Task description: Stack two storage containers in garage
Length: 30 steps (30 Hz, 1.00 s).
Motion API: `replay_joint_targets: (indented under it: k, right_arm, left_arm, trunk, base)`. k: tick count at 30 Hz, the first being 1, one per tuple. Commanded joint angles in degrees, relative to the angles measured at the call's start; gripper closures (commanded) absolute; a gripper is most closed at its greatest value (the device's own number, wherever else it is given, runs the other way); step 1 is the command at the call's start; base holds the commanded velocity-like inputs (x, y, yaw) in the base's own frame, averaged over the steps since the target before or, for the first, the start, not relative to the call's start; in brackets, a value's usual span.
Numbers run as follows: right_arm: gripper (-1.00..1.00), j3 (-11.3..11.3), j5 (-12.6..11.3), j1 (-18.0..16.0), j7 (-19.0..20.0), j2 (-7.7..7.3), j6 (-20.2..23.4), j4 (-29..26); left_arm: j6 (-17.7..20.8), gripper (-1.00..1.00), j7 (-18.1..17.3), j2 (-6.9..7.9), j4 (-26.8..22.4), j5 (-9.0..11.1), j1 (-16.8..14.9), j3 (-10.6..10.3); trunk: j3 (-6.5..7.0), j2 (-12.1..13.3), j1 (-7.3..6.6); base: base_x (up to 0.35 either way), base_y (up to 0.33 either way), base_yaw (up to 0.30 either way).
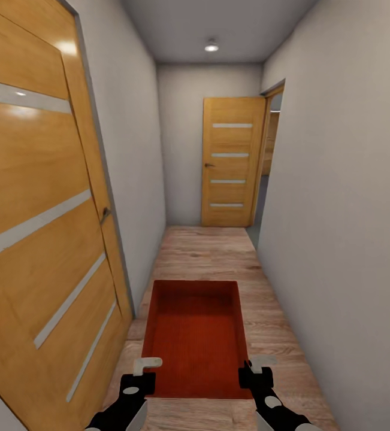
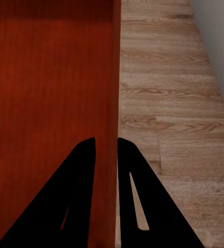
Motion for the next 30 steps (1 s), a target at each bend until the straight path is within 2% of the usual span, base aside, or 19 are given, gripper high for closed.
replay_joint_targets:
  k: [1,30]
  right_arm:
    - [1.00,0.1,0.0,-0.1,-0.2,-0.14,-5.7,-0.1]
    - [1.00,0.1,0.1,-0.1,-0.2,-0.14,-5.6,-0.1]
  left_arm:
    - [0.2,1.00,0.7,0.35,0.7,0.9,0.0,-1.4]
    - [0.2,1.00,0.7,0.35,0.7,0.9,0.0,-1.4]
  trunk:
    - [-0.09,-0.1,0.05]
    - [-0.09,-0.1,0.05]
  base:
    - [0.322,0.000,0.000]
    - [0.322,0.000,0.000]
